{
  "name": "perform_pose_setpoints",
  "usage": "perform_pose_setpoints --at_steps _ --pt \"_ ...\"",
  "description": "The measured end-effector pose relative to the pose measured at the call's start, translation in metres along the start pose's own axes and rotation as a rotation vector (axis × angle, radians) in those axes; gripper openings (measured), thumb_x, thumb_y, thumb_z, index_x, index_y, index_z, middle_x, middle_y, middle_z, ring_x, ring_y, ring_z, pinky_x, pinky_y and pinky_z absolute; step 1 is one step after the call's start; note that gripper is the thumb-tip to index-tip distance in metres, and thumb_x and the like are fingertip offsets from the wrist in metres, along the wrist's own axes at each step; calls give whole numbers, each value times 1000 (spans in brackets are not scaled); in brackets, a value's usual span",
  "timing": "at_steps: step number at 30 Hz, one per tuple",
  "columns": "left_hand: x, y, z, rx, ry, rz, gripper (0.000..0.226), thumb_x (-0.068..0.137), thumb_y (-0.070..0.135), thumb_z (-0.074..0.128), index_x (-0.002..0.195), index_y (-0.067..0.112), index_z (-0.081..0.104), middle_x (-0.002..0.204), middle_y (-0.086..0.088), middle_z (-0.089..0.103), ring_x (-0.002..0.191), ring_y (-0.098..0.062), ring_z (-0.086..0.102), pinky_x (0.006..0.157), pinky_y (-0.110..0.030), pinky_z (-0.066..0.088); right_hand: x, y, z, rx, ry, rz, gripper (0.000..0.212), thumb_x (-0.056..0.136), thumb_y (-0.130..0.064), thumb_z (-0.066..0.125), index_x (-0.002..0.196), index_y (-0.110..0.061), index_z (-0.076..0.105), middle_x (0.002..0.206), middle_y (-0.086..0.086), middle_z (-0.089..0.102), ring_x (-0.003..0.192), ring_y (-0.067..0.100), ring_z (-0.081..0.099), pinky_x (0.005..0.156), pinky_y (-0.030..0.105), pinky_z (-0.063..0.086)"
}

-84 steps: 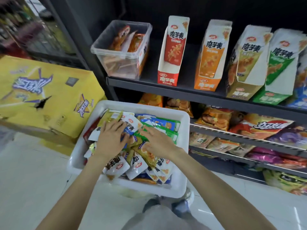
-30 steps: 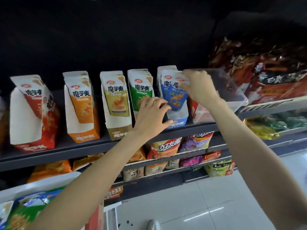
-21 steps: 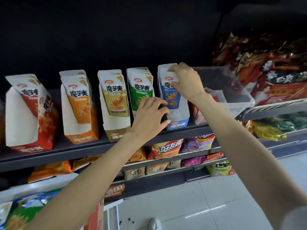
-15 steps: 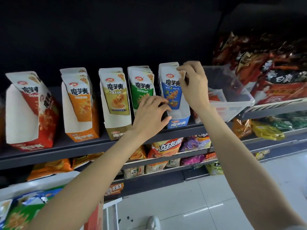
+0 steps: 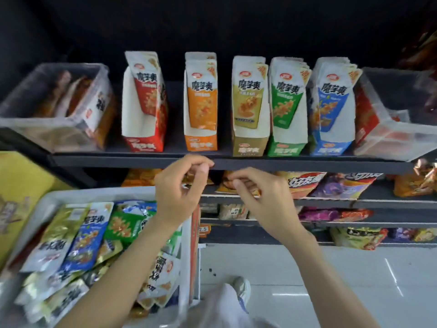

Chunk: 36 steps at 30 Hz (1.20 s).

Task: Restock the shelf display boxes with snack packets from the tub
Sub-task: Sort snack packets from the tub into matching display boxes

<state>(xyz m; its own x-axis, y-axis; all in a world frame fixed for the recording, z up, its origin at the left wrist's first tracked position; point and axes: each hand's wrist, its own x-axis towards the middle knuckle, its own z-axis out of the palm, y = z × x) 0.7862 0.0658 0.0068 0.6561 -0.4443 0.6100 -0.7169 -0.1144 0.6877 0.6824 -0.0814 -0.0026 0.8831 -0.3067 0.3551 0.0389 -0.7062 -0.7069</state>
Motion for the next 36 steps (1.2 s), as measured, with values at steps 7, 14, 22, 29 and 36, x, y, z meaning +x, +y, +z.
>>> perform_pose_setpoints --at_steps 7,14,22,29,36 --pt "-101 -97 -131 602 -279 -141 27 82 31 52 99 17 67 94 2 66 93 -21 57 86 -36 43 -9 -43 125 -91 -497 -22 24 94 -22 54 115 -22 63 119 -4 62 103 16 59 82 35 50" --pt "-147 -144 -194 922 -518 -466 62 79 55 43 109 7 68 111 -11 65 106 -33 55 90 -50 46 -7 -62 219 -275 -822 -62 54 98 -27 49 148 -24 29 156 0 24 142 21 23 113 38 26" --pt "-156 -144 -187 873 -643 -322 50 77 57 59 116 26 67 126 -10 59 113 -34 55 93 -47 46 -31 -56 234 -386 -791 48 48 98 -30 47 145 -27 36 154 -4 27 141 19 24 112 38 29" --pt "-133 -135 -178 744 -619 -486 69 85 45 63 144 23 34 138 1 47 119 -22 51 89 -34 43 -24 -57 223 -174 -554 228 45 94 -31 55 137 -22 44 139 0 48 125 18 46 97 31 39" --pt "-103 -92 -181 17 -508 -699 32 84 33 66 115 34 59 114 17 63 102 3 61 83 -16 48 -1 -72 168 375 -337 506 54 84 -36 69 131 -25 45 121 -7 58 110 12 58 83 29 53"
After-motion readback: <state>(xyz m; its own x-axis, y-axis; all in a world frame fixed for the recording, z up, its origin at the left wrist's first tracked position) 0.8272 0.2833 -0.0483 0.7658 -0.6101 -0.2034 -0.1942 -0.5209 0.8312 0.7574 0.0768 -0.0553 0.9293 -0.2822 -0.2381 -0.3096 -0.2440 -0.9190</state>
